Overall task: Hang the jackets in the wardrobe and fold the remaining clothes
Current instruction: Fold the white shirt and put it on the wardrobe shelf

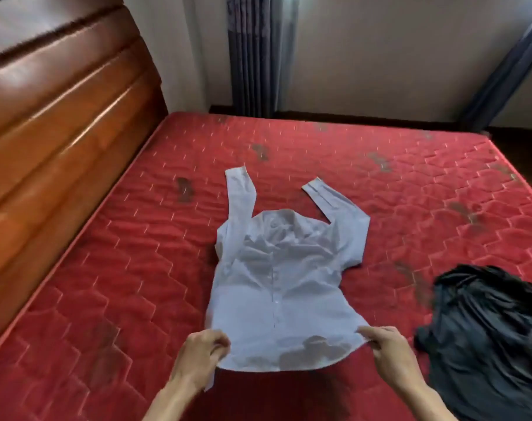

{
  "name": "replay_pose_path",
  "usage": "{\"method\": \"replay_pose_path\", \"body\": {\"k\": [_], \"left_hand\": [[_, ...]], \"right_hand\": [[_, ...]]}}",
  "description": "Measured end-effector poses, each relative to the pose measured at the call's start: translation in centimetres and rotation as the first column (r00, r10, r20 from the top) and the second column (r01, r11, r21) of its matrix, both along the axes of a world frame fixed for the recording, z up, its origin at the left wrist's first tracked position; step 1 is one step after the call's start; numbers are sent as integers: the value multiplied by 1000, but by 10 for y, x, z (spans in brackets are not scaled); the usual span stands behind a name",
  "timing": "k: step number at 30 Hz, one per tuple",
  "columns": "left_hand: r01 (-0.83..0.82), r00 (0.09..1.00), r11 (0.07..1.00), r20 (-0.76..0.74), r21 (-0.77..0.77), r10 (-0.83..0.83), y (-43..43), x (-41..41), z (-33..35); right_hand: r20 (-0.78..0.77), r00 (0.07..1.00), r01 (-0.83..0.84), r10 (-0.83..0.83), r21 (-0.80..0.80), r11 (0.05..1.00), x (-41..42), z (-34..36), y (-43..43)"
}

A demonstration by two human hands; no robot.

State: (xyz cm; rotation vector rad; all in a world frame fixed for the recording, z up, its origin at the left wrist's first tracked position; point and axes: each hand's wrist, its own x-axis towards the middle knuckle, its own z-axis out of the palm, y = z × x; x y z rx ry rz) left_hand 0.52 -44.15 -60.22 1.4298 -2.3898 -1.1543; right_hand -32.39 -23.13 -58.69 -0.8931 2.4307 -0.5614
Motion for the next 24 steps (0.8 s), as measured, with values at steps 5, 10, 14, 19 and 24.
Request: {"method": "replay_pose_path", "body": {"k": [5,10,14,19,24], "left_hand": [[10,995,991,93,131,-22,75,20,-95],[-242,969,963,26,-115,246,120,36,-136],[-499,833,863,230,-78,503,126,45,-151],[-660,707,751,335,-2,623,116,47,-161],[-707,692,700,299,96,657,108,57,-163]], "right_hand": [[25,998,-53,50,125,991,33,-103,57],[-16,996,-85,86,76,994,50,-163,109],[-50,999,-11,10,-29,1000,58,-182,128],[163,882,456,-442,-55,888,57,-171,111],[217,856,457,-469,105,883,45,-179,100]]}}
